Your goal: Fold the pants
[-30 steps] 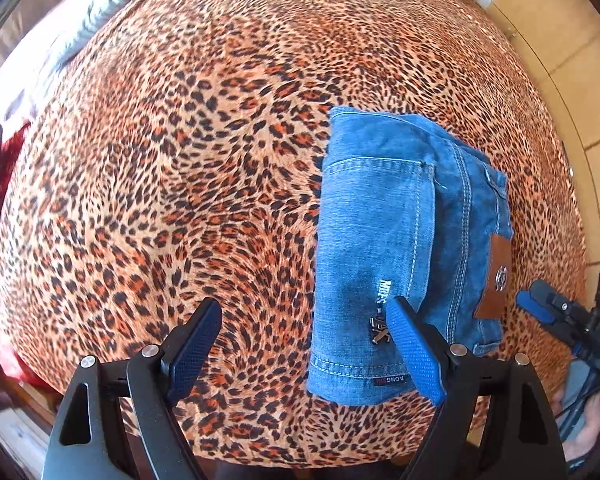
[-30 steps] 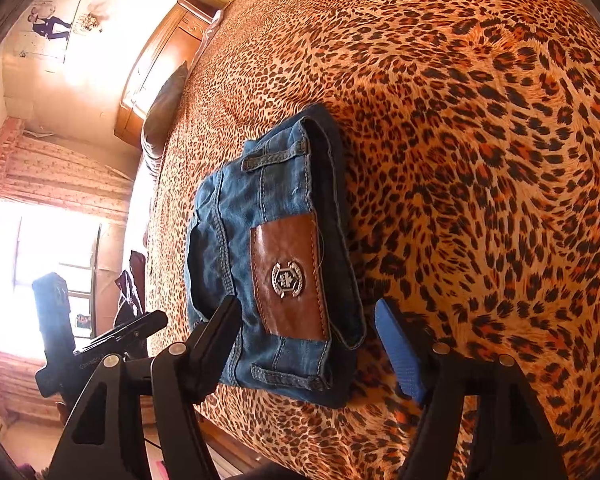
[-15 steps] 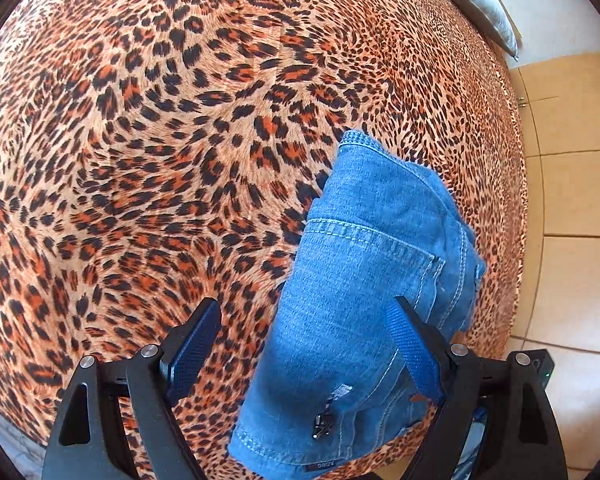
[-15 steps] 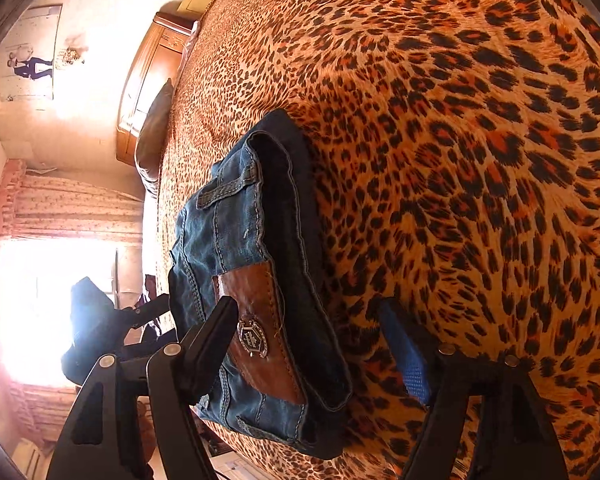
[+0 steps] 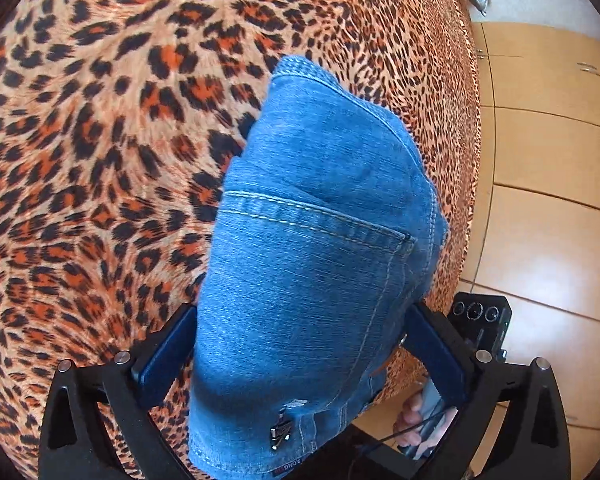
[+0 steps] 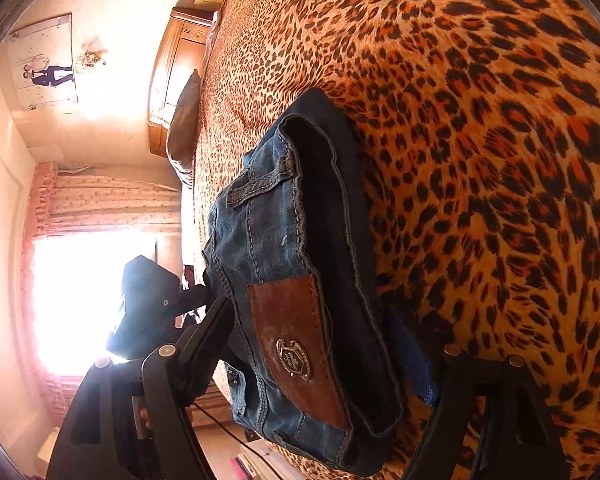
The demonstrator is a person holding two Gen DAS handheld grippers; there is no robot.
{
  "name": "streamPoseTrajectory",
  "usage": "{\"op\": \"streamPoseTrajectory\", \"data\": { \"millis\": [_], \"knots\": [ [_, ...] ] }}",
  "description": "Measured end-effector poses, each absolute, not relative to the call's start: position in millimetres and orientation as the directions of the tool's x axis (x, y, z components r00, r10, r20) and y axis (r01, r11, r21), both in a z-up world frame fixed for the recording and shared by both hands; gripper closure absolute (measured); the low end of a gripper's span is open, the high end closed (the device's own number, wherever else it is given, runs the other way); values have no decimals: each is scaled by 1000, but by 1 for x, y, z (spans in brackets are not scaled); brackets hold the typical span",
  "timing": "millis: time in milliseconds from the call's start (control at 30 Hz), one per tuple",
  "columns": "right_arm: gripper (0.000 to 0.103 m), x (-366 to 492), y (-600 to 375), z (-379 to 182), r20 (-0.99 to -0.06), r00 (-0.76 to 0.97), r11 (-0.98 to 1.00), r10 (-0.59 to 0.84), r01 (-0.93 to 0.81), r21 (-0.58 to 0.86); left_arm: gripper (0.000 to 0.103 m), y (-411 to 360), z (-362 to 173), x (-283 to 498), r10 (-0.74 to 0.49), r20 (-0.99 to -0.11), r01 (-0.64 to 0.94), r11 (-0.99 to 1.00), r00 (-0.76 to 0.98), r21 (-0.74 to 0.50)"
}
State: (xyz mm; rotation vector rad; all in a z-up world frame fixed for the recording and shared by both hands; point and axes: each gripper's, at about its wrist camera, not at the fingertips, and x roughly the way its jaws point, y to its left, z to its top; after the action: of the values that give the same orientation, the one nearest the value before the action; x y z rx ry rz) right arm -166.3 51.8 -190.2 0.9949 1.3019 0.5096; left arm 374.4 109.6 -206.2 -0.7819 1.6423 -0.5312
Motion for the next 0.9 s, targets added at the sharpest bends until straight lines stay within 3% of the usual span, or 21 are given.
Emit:
{"op": "streamPoseTrajectory", "data": {
  "millis": [167, 300, 367, 433, 600, 900],
  "knots": [
    [27, -167, 55, -189, -565, 266, 528, 781, 199, 825, 1, 91, -211, 380, -737, -664, -158, 676, -129, -719],
    [49, -168, 82, -168, -685, 213, 687, 697, 78, 723, 5, 83, -207, 378, -725, -677, -140, 689, -129, -711],
    [58, -166, 85, -167, -726, 200, 728, 658, 77, 681, 16, 81, -204, 377, -691, -711, -133, 723, -130, -678],
    [68, -167, 88, -157, -732, 213, 738, 647, 66, 671, 40, 82, -193, 371, -653, -748, -98, 757, -119, -646],
    [74, -174, 113, -119, -753, 233, 779, 615, -34, 626, 59, 87, -165, 360, -640, -764, -33, 768, -74, -640],
    [74, -150, 203, -60, -663, 303, 721, 684, -147, 677, 53, 179, -89, 357, -618, -777, 32, 785, 118, -619]
  ]
}}
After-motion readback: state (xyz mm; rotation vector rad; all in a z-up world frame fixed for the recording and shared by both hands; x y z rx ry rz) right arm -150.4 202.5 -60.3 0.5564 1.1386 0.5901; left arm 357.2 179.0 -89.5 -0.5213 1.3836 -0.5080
